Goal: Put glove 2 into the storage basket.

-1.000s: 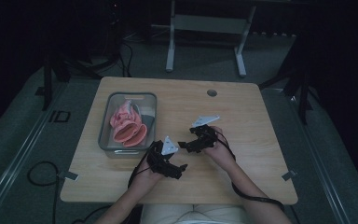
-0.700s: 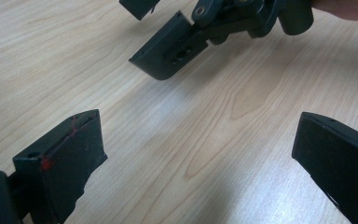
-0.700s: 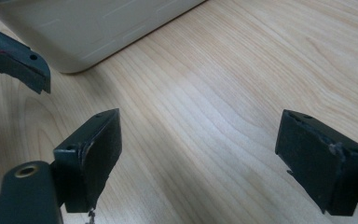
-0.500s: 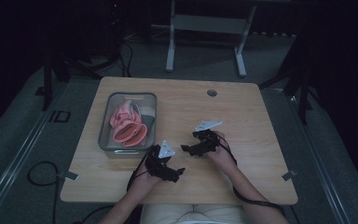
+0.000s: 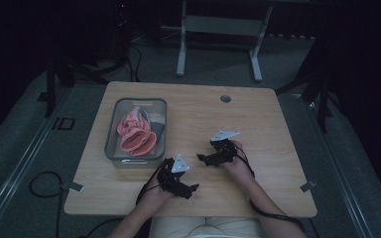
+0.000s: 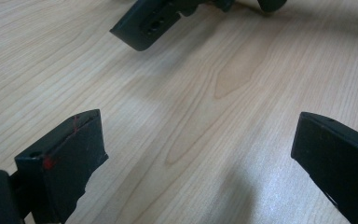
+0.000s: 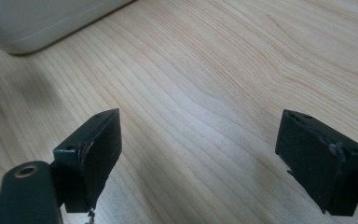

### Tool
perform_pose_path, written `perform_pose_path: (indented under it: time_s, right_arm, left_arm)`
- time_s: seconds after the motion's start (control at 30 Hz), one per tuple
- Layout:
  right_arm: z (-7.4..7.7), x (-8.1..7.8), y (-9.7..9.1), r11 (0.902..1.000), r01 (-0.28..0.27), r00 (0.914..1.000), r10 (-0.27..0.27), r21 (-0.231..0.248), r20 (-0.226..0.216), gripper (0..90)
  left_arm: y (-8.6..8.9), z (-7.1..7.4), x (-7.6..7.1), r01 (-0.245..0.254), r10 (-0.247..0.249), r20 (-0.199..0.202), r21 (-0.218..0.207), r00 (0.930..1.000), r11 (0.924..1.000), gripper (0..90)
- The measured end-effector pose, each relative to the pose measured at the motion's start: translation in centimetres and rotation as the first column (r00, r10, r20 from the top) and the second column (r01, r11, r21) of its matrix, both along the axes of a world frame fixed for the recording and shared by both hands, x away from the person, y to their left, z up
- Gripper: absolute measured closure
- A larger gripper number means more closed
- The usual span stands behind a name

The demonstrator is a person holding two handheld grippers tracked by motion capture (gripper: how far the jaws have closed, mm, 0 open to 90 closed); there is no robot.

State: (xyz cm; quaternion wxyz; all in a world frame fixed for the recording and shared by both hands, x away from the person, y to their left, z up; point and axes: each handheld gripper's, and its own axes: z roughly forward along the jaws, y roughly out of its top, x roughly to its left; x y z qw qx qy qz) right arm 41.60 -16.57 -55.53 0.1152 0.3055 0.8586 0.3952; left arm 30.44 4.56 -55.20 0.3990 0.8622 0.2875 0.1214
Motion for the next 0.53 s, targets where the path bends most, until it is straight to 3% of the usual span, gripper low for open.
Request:
perform_pose_path:
  time_s: [0.1, 0.3, 0.4, 0.53]
  right_arm:
    - [-0.09, -0.08, 0.02, 0.9998, 0.003, 0.9996, -0.002, -0.021, 0.028, 14.1]
    - [0.00, -0.02, -0.27, 0.9999, 0.011, 0.9997, -0.011, 0.011, 0.023, 14.2]
    - [-0.03, 0.04, -0.31, 0.9999, 0.009, 0.9997, -0.010, 0.012, 0.022, 14.2]
    - [-0.12, 0.07, -0.32, 1.0000, 0.006, 0.9997, -0.006, 0.007, 0.023, 14.2]
  left_arm:
    - [-0.23, -0.16, -0.07, 0.008, -0.008, 0.003, 0.022, 1.0000, 0.9997, 2.2]
    - [-0.30, -0.19, -0.16, 0.020, -0.020, -0.004, 0.016, 0.9998, 0.9997, 2.2]
    - [-0.34, -0.09, -0.31, 0.013, -0.014, 0.023, 0.016, 0.9997, 0.9998, 2.2]
    - [-0.37, -0.03, -0.35, 0.024, -0.024, 0.023, 0.016, 0.9994, 0.9996, 2.2]
